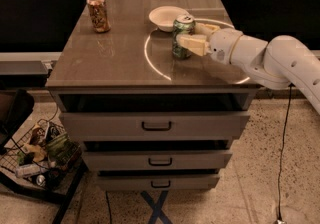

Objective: Knock green can over

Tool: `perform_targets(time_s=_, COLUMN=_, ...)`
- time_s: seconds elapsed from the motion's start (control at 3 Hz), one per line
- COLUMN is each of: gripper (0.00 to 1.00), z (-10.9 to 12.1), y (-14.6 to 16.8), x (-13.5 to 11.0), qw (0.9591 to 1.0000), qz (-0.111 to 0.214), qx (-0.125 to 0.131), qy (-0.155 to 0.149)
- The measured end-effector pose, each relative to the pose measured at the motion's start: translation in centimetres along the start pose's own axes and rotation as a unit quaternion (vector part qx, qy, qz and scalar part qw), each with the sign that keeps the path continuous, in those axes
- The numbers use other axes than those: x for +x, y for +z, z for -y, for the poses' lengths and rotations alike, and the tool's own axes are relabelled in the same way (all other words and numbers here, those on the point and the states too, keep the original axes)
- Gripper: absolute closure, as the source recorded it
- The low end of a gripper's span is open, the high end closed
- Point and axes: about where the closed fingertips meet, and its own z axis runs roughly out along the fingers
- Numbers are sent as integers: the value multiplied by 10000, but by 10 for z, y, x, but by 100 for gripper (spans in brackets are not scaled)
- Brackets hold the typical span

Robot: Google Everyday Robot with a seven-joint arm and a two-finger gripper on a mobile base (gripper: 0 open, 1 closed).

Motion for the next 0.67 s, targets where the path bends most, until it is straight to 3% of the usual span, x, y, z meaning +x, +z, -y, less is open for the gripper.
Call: perform_targets(time_s=0.67, gripper=100, z=-5, y=5, x=-2, qw=10000, qz=11, qx=-53, qy=-1)
